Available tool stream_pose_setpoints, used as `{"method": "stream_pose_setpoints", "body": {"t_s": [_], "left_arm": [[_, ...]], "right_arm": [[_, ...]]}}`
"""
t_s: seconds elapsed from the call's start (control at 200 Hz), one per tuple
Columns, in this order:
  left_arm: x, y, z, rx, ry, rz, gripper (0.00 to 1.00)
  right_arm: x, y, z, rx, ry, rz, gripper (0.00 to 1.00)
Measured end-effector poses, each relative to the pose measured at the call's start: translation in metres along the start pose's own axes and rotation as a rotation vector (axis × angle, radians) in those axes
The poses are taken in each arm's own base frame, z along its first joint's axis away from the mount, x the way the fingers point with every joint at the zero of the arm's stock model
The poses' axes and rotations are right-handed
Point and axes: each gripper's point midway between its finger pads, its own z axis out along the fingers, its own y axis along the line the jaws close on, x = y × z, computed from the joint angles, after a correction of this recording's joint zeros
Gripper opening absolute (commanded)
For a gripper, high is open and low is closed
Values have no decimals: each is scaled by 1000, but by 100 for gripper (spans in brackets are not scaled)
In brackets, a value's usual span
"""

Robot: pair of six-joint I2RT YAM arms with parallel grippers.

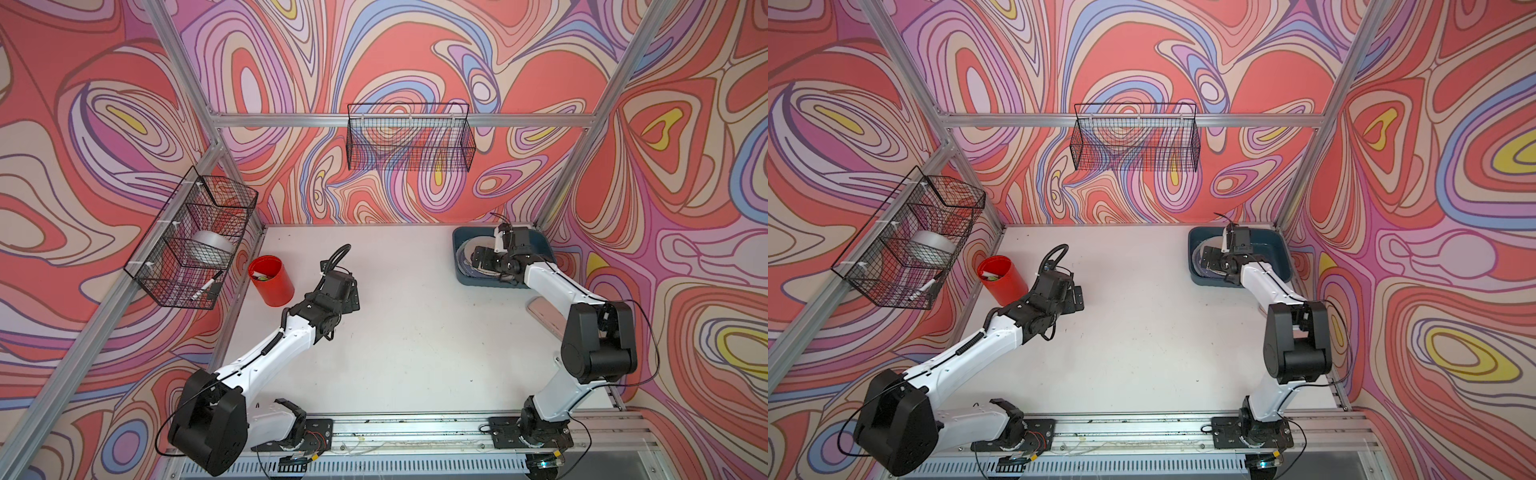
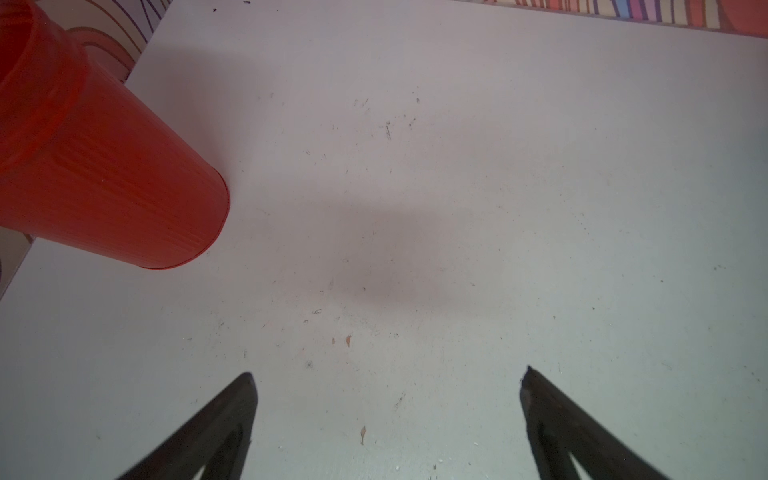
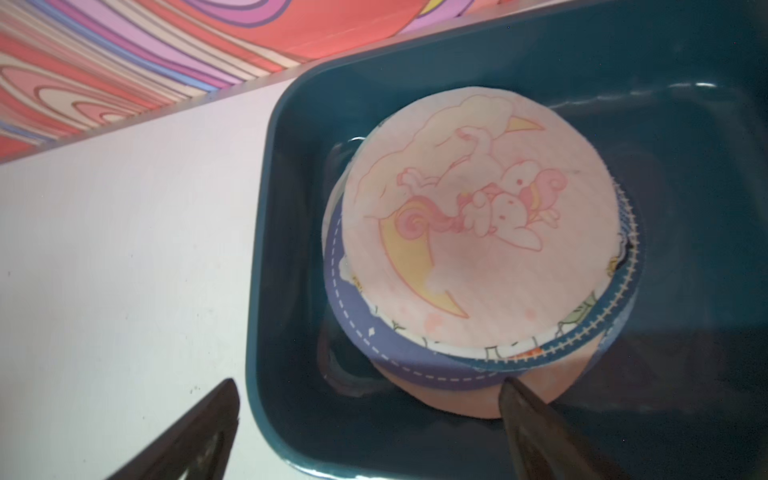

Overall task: Put the coasters into the storage box
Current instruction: Place the coaster in the storage box, then reset both arms

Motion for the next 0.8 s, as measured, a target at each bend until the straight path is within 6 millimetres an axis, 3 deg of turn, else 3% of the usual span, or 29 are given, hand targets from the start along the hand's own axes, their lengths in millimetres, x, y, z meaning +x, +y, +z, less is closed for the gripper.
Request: {"method": "stream_pose_setpoints", "body": {"t_s": [0.095, 0.19, 0.361, 0.546, 0.801], "left_arm": [[0, 5, -1, -18, -9, 9, 100], [1, 11, -3, -38, -23, 21, 100], [3, 24, -6, -74, -58, 41, 100], [1, 36, 1, -121, -106, 66, 100], [-22, 54, 17, -215, -208, 123, 100]], "right_arm": [[27, 5, -2, -7, -14, -47, 98], [52, -9, -2, 31, -43, -73, 98], [70, -27, 1, 91, -136, -116, 98], [71, -41, 13, 156, -230, -174, 98], [68, -44, 10, 160, -360, -205, 98]]}}
